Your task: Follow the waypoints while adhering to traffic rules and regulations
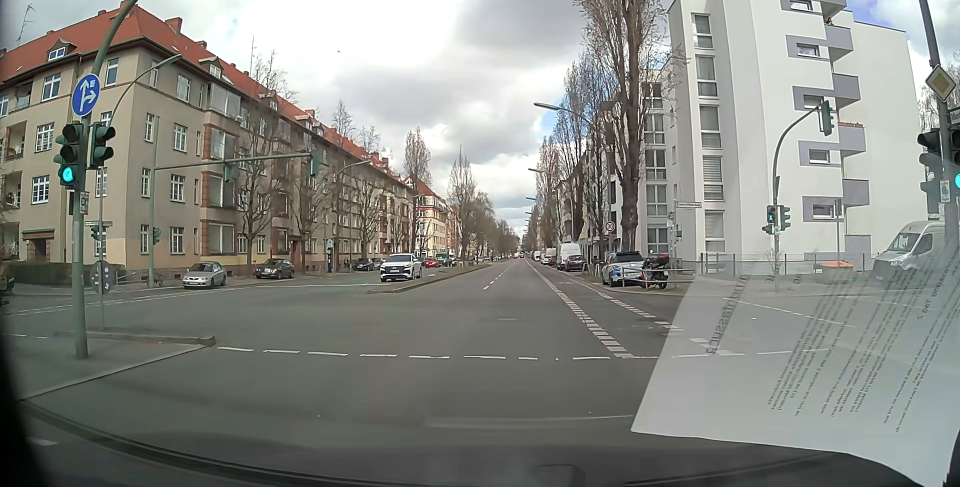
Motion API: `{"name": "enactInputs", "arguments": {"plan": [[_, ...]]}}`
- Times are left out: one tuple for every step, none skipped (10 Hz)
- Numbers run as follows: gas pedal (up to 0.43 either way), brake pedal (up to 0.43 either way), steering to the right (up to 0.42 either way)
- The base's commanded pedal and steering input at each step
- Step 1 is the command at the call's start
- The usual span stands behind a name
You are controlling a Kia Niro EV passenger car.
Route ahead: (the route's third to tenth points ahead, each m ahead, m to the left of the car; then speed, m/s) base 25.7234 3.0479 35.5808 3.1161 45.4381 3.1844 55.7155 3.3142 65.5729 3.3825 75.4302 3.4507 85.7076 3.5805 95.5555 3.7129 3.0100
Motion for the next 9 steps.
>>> {"name": "enactInputs", "arguments": {"plan": [[0.280,0.037,0.025],[0.280,0.037,0.033],[0.280,0.037,0.036],[0.280,0.037,0.034],[0.280,0.037,0.030],[0.280,0.037,0.022],[0.280,0.037,0.014],[0.268,0.037,0.006],[0.268,0.037,0.003]]}}
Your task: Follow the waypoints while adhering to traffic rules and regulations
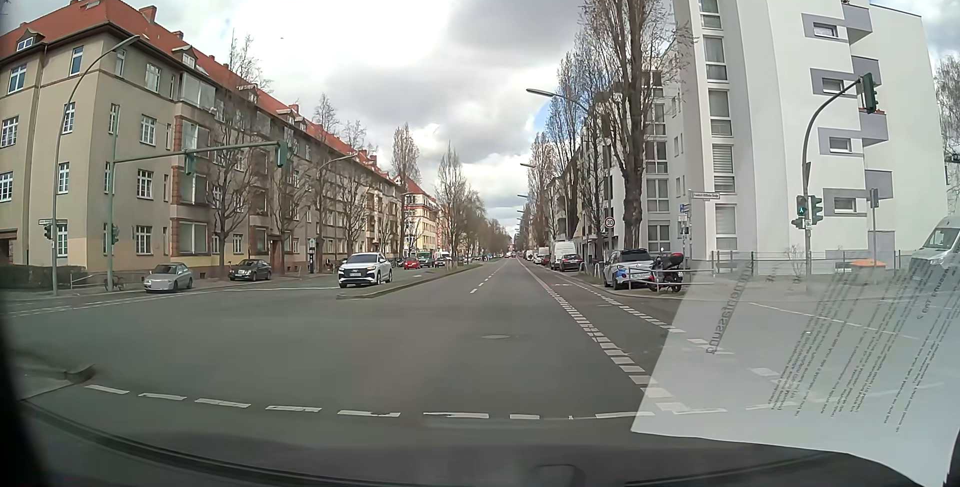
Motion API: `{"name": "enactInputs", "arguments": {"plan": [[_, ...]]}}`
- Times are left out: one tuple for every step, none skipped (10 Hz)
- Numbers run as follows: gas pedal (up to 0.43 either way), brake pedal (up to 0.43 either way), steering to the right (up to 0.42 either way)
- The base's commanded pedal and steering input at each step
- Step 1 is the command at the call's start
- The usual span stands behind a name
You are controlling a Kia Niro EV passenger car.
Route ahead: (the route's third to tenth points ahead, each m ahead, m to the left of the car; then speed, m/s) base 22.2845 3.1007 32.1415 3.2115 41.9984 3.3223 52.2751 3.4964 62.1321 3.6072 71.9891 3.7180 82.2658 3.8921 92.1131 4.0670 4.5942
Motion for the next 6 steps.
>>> {"name": "enactInputs", "arguments": {"plan": [[0.268,0.037,0.002],[0.260,0.037,0.003],[0.260,0.037,0.004],[0.260,0.037,0.004],[0.248,0.037,0.004],[0.220,0.037,0.004]]}}
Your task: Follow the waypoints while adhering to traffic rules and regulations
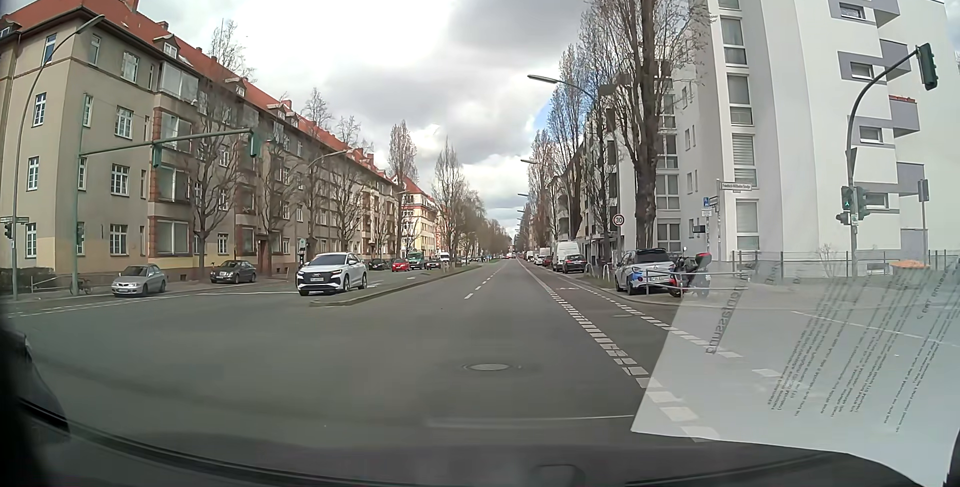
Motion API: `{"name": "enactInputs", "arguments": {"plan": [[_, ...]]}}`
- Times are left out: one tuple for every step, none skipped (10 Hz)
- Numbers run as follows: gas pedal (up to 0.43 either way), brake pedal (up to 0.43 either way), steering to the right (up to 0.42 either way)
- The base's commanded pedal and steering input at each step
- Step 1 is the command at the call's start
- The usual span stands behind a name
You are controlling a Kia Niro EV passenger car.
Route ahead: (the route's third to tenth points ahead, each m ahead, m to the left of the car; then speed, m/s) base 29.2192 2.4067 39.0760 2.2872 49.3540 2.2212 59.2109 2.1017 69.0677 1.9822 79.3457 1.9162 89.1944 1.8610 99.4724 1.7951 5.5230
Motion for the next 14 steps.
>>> {"name": "enactInputs", "arguments": {"plan": [[0.220,0.030,0.003],[0.197,0.037,0.004],[0.189,0.037,0.003],[0.150,0.037,0.004],[0.150,0.037,0.004],[0.150,0.037,0.004],[0.150,0.037,0.004],[0.150,0.037,0.004],[0.150,0.037,0.003],[0.150,0.037,0.004],[0.150,0.037,0.006],[0.150,0.037,0.008],[0.150,0.037,0.007],[0.150,0.037,0.006]]}}
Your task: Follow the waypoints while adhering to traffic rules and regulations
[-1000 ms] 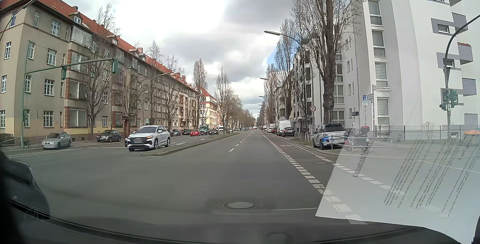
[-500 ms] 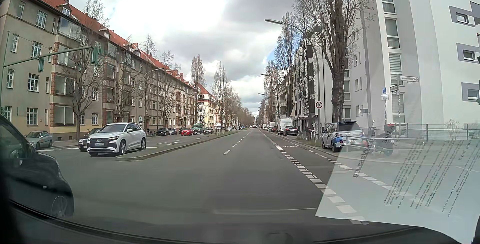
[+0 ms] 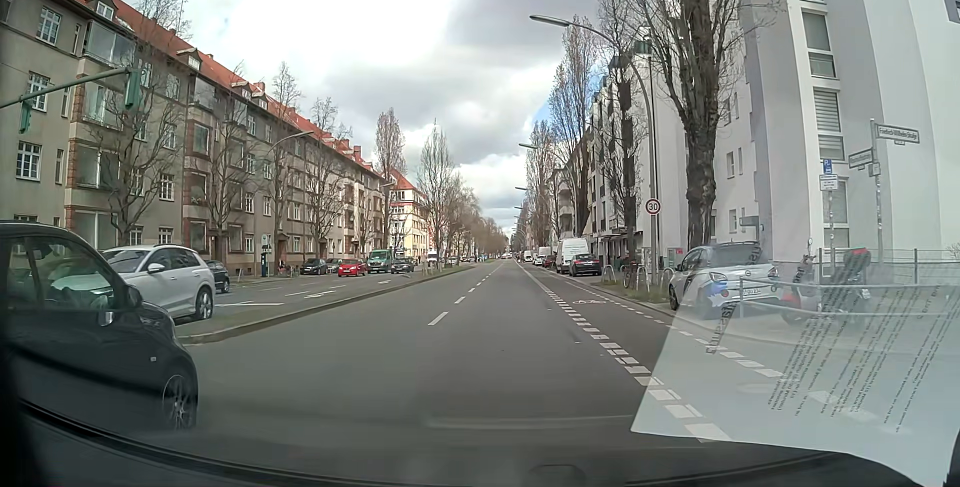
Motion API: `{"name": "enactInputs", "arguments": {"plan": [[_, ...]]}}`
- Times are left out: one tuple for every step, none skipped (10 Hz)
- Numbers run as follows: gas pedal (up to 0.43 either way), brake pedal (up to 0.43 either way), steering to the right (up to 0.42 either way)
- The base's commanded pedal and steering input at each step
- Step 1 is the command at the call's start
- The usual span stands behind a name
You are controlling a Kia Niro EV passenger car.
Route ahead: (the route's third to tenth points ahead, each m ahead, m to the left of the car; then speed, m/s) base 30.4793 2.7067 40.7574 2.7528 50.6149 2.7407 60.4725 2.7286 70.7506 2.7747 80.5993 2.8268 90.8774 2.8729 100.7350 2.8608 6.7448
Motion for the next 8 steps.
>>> {"name": "enactInputs", "arguments": {"plan": [[0.150,0.037,0.006],[0.150,0.030,0.006],[0.150,0.037,0.006],[0.150,0.037,0.004],[0.150,0.030,0.004],[0.150,0.037,0.003],[0.150,0.037,0.001],[0.150,0.037,-0.001]]}}
